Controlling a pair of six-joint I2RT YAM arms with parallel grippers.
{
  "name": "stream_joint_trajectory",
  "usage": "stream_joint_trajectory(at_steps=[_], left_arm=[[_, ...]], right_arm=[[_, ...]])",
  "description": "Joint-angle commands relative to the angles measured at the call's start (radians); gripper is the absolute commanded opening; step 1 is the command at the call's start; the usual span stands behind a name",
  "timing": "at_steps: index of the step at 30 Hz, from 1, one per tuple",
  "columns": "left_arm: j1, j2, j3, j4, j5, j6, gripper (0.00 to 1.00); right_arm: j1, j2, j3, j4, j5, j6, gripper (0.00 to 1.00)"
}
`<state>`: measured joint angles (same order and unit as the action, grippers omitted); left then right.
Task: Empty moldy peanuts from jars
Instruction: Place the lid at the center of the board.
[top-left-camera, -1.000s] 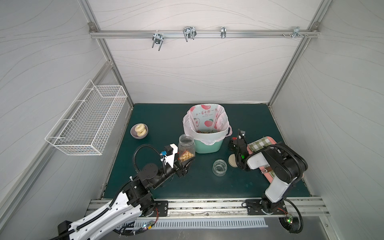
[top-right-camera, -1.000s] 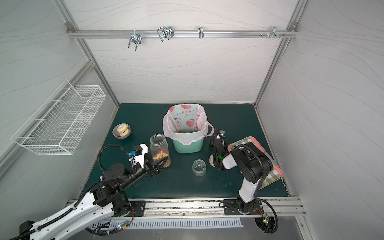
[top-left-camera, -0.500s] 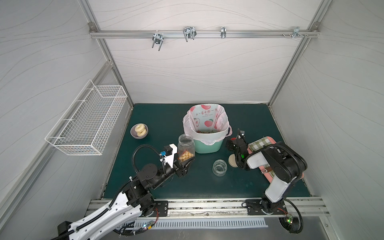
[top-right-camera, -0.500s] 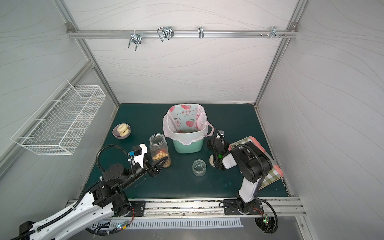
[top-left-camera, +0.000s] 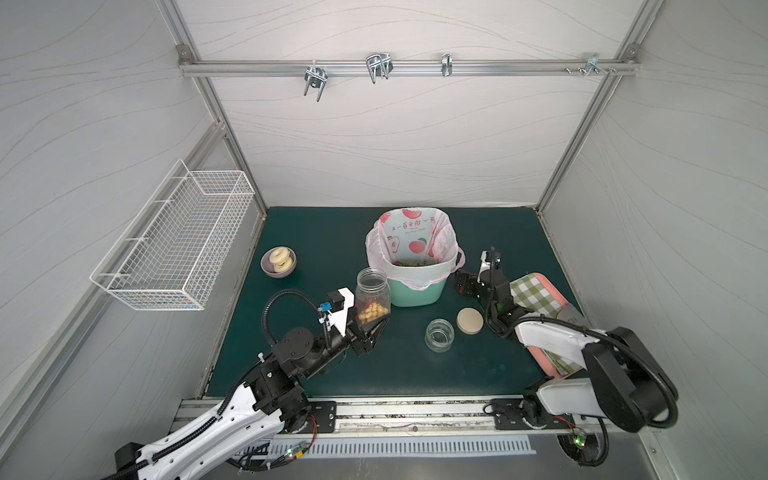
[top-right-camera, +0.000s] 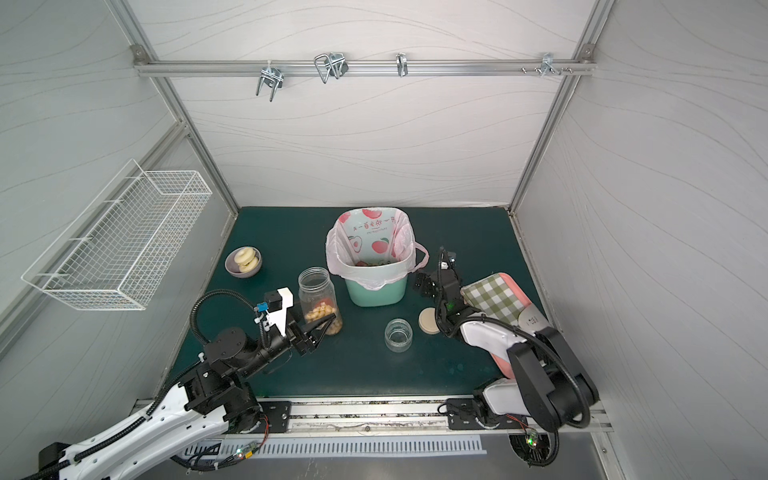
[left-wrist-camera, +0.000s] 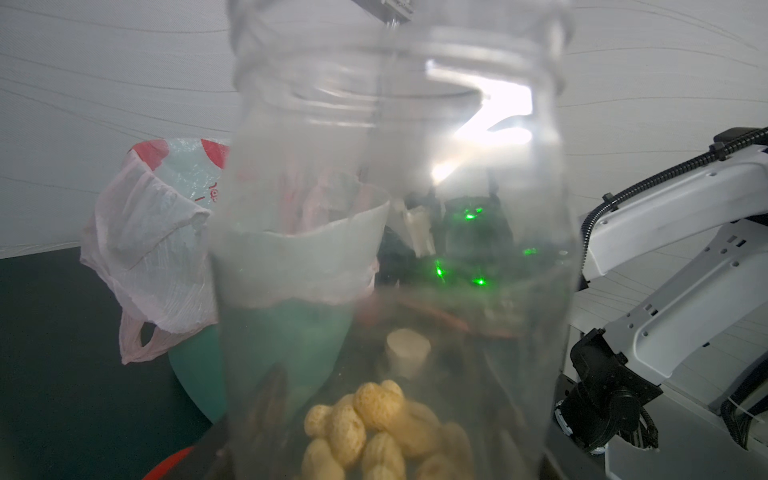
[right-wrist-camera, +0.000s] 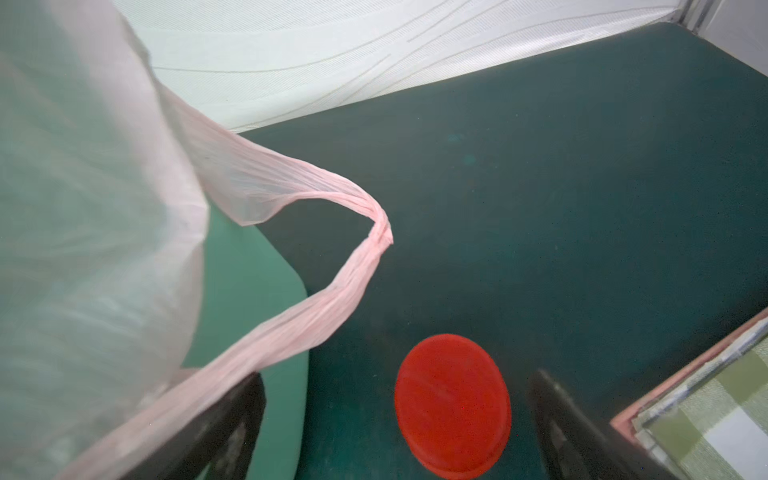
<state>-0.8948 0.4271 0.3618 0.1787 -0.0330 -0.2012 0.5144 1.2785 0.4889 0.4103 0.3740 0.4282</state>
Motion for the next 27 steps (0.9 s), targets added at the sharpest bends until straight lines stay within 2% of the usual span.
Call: stream_joint_trajectory(at_steps=[1,13,20,27], left_arm=[[0.005,-0.014,0.011,0.071,0.027,-0.009,0.31],[0.005,0.005,0.043,0.053,0.065,-0.021,0.31],[0.005,0.018,0.049,0.067,0.093,-0.033,0.31],[0.005,0.042,0.047,0.124,0.140,-0.065,0.28]], right_arm=[[-0.005,-0.114,-0.004,-0.204,-0.085,0.027,0.99],[-0.006,-0.528,0.034,-0.648,-0.316,0.014,0.99],[-0.005,-0.576,0.198,-0.790,-0.589,-0.026,0.99],[0.012,-0.520,0.310,-0.762,-0.923,-0.061,0.99]])
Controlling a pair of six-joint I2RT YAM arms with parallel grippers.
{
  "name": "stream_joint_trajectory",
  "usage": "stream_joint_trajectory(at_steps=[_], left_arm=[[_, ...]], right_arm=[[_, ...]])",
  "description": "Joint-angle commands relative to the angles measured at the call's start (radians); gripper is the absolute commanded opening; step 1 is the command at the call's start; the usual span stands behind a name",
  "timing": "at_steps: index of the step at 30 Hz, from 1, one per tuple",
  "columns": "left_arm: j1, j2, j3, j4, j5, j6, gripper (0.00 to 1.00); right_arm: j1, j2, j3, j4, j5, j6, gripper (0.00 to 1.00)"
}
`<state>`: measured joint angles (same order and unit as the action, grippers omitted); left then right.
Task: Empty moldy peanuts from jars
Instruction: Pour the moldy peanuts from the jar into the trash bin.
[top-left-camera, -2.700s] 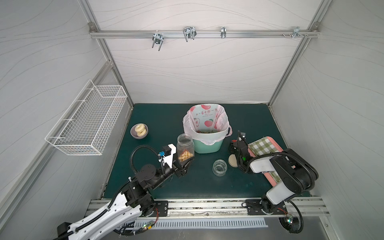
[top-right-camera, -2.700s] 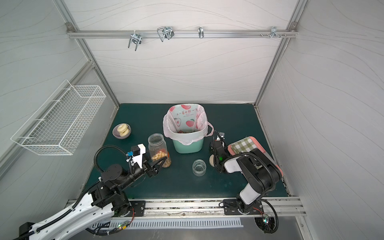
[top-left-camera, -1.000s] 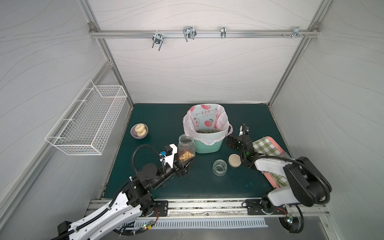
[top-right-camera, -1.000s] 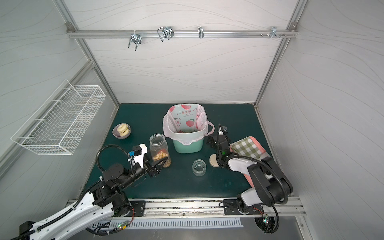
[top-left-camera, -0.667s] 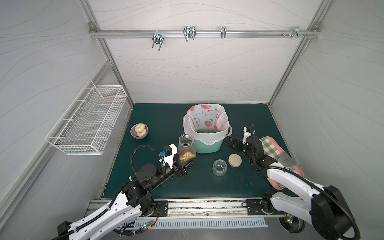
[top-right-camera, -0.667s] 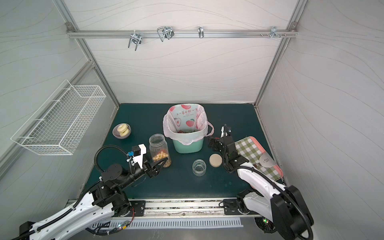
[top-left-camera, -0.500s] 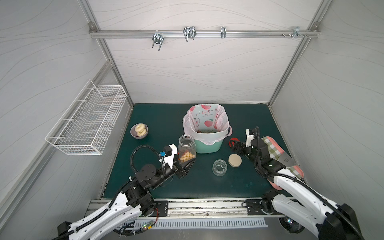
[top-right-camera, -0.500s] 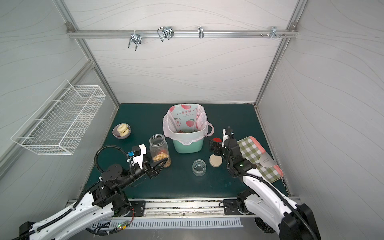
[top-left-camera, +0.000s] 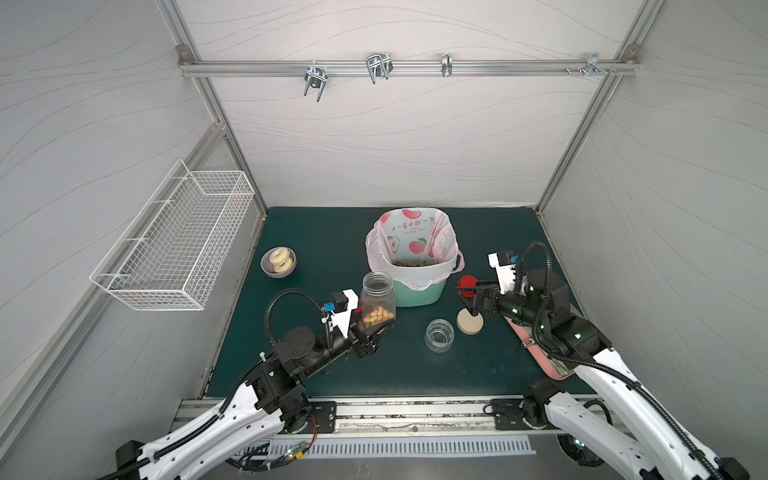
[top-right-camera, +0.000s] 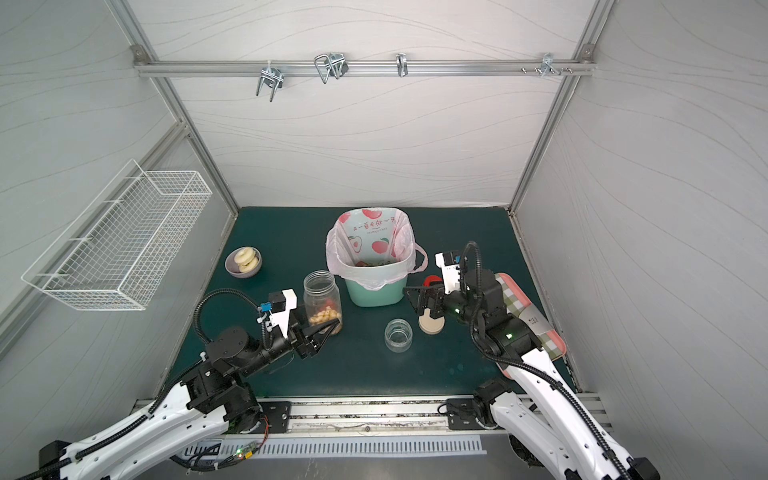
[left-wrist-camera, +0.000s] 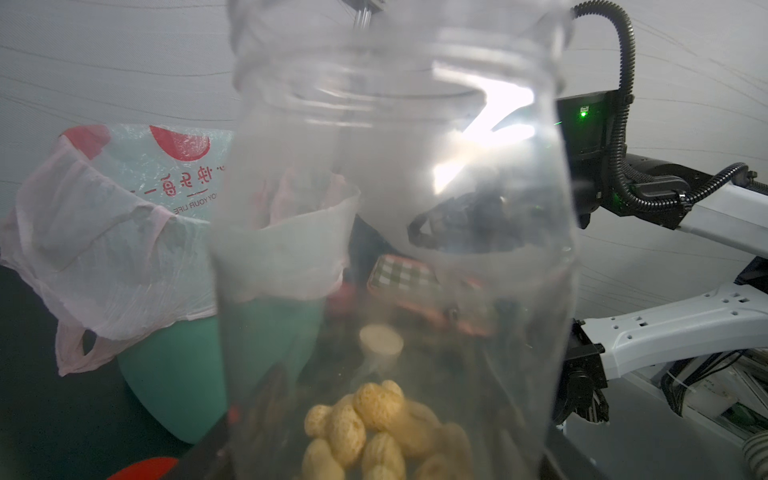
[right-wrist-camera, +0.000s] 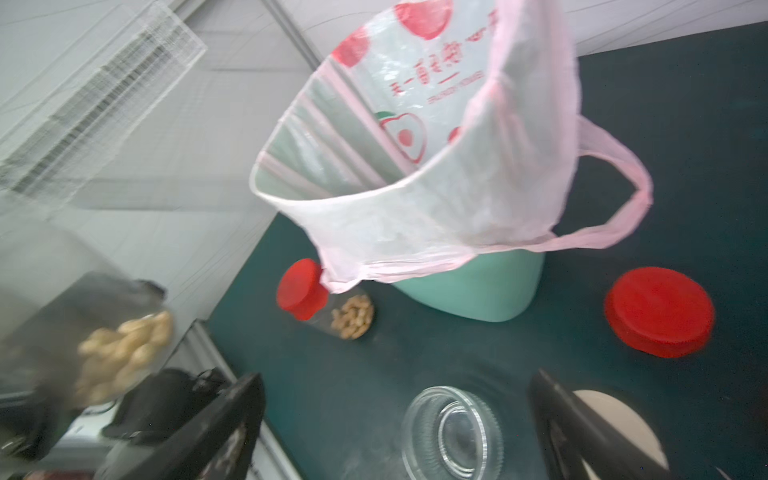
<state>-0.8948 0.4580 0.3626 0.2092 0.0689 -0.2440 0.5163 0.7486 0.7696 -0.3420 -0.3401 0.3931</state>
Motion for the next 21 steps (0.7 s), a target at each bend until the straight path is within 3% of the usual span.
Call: stream_joint_trajectory(at_steps=[1,8,12,21], left_arm=[[0.005,0.021,0.049,0.098,0.045,-0.024,0.28],[0.006,0.103,0.052,0.201,0.133,-0.061,0.28],[0.006,0.127,0.058,0.254,0.184,-0.075,0.28],[0.006,0.108,0.054,0.285,0.231,-0.090,0.29]], right_arm=[[0.017,0.010,0.034,0.007,-0.241,-0.021,0.99],[0.132,0.050,0.139,0.155,-0.429,0.022,0.99],[0.218,0.123,0.220,0.148,-0.420,-0.029,0.99],[0.302,0.270,0.297,0.285,-0.373,-0.050,0.99]])
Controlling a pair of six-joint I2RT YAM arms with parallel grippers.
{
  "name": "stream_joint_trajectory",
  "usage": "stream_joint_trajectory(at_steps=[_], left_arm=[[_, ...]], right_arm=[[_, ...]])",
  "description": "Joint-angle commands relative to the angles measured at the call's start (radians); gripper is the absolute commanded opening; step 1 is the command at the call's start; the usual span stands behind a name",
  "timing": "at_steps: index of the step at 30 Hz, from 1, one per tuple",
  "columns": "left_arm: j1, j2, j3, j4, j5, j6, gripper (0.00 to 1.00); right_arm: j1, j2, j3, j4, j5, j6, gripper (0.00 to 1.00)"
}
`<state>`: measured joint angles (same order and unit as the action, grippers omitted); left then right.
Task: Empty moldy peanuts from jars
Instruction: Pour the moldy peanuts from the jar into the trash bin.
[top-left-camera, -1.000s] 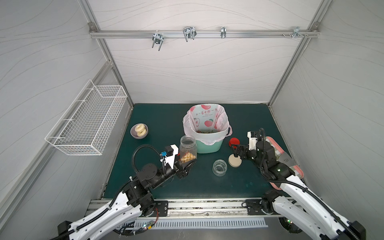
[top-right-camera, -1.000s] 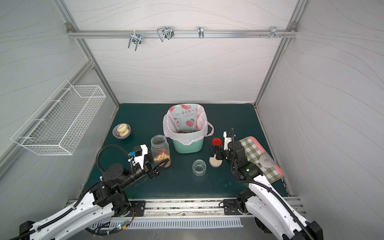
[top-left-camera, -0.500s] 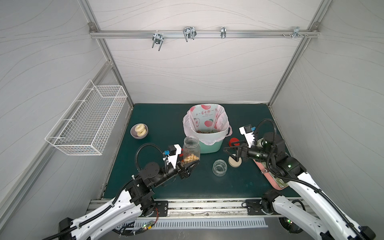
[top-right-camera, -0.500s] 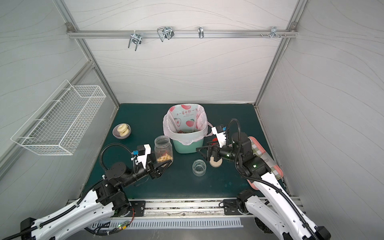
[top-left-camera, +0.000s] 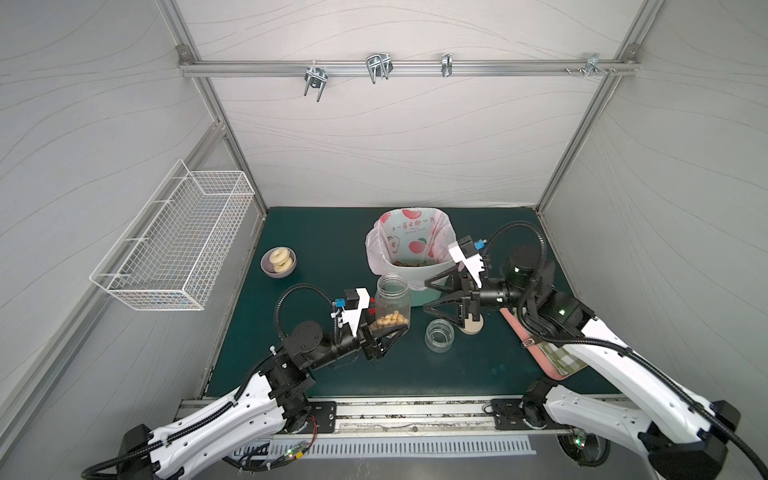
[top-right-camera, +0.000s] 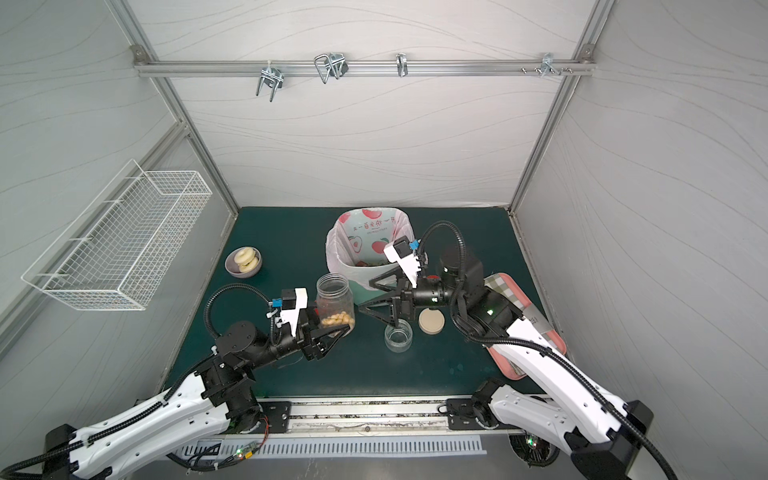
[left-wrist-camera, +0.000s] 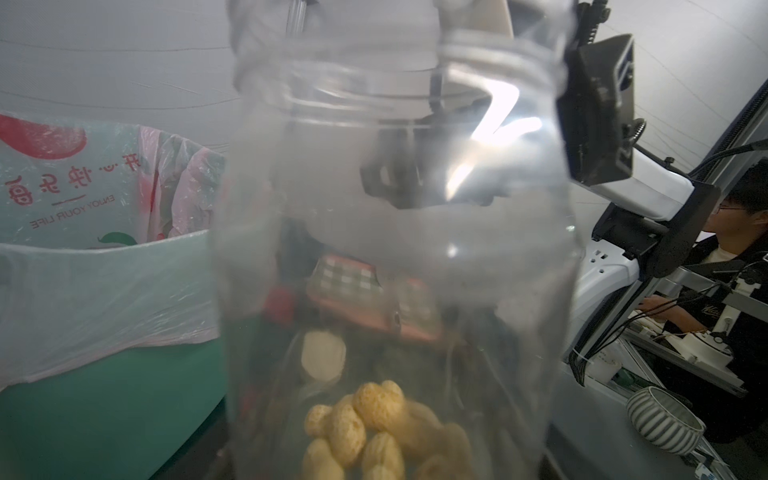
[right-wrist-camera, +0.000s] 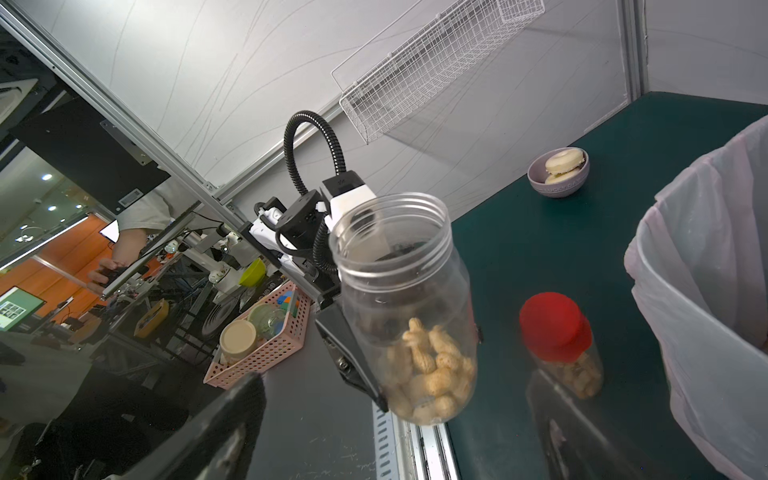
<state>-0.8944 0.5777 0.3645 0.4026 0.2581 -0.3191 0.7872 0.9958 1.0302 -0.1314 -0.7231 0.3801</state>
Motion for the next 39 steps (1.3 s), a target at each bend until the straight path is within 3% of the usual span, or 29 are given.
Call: stream_joint_trajectory(at_steps=[1,17,39], left_arm=[[0.006,-0.010,0.052,0.094,0.050,-0.017,0.29],[0.006,0.011,0.053,0.157,0.105,-0.048,0.30],[0.006,0.007,0.050,0.163,0.104,-0.051,0.30]], right_arm=[[0.046,0.034,0.043,0.085,0.020,-0.045,0.99],[0.175,0.139,0.056,0.213,0.068,-0.046,0.99],[0.277,0.222,0.048,0.294,0.187,-0.007,0.87]])
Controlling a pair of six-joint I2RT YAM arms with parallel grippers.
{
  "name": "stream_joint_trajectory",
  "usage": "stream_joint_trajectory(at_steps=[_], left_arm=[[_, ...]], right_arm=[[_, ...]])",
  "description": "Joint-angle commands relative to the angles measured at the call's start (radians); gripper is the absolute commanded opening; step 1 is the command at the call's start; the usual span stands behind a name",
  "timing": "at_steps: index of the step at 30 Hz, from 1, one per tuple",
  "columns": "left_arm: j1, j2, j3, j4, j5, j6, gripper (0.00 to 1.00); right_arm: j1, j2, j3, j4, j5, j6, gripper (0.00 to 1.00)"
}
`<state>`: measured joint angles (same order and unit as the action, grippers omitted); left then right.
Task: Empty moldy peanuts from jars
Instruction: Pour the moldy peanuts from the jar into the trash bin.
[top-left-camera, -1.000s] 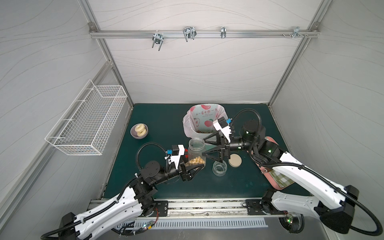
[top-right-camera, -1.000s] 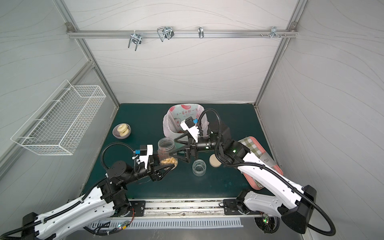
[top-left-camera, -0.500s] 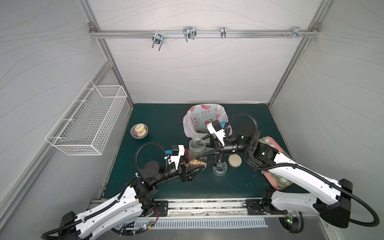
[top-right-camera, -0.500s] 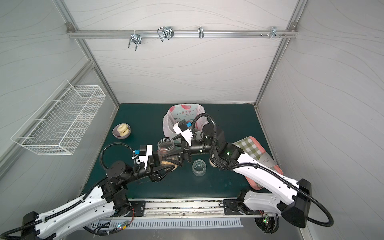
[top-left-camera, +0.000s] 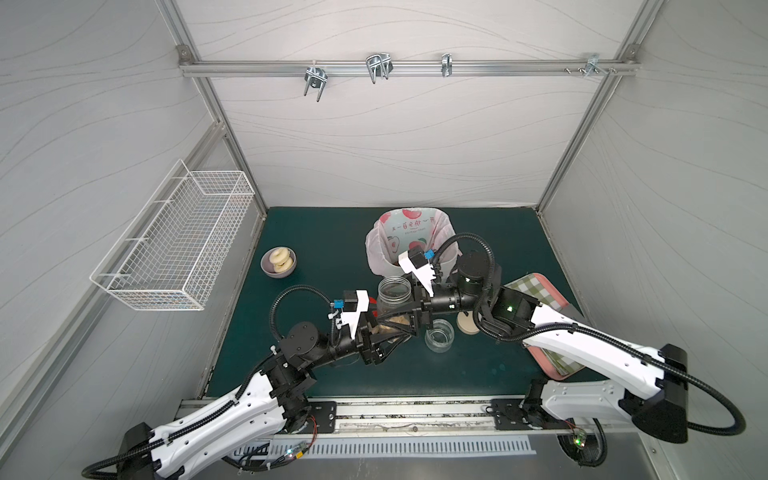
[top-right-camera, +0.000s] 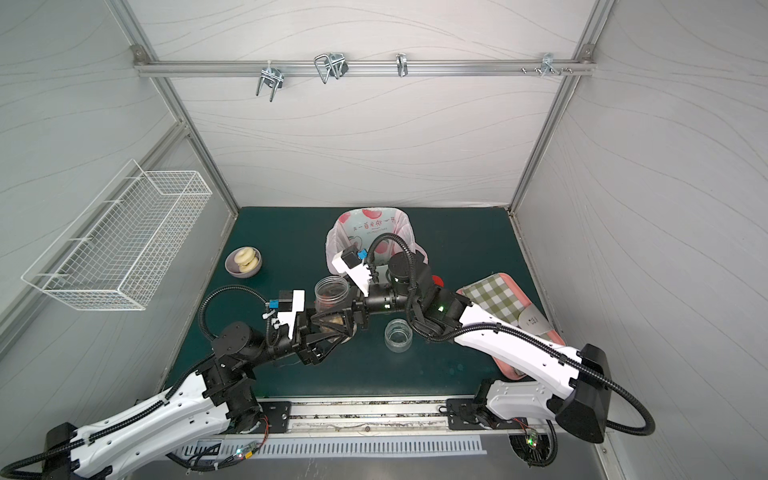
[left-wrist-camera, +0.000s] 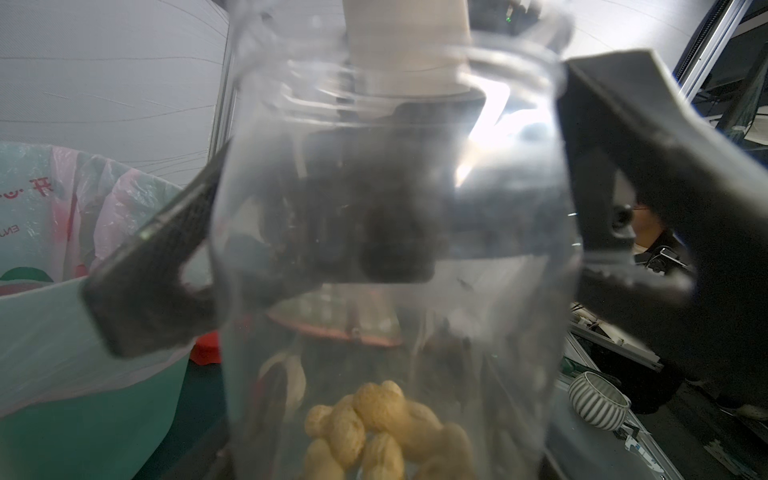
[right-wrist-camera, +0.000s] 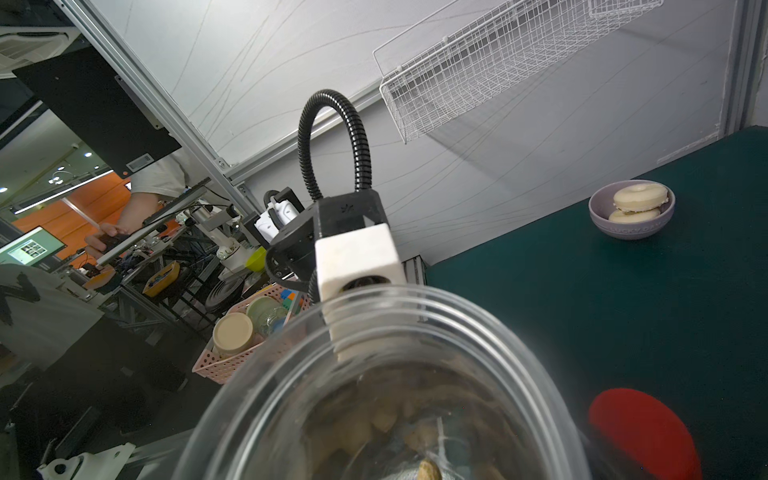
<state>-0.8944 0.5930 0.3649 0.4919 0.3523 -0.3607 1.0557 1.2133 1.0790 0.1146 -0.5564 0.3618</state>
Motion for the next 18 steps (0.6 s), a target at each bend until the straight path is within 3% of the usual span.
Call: stream_joint_trajectory(at_steps=[1,4,10,13,18], left_arm=[[0.006,-0.008,0.049,0.072,0.009,-0.008,0.30],[0.005,-0.003,0.049,0.073,0.010,-0.008,0.30],[0.006,-0.001,0.050,0.071,0.011,-0.007,0.36],[0.006,-0.009,0.049,0.065,0.007,-0.006,0.49],[0.006,-0.022,0.052,0.038,-0.001,0.003,0.82]], right_arm=[[0.008,0.007,-0.002,0.050,0.020,0.013,0.86],[0.012,0.008,-0.001,0.053,0.022,0.018,0.82],[0.011,0.007,-0.004,0.045,0.038,0.020,0.63],[0.012,0.004,-0.011,0.043,0.036,0.024,0.58],[0.012,-0.018,-0.025,0.013,0.085,0.020,0.54]])
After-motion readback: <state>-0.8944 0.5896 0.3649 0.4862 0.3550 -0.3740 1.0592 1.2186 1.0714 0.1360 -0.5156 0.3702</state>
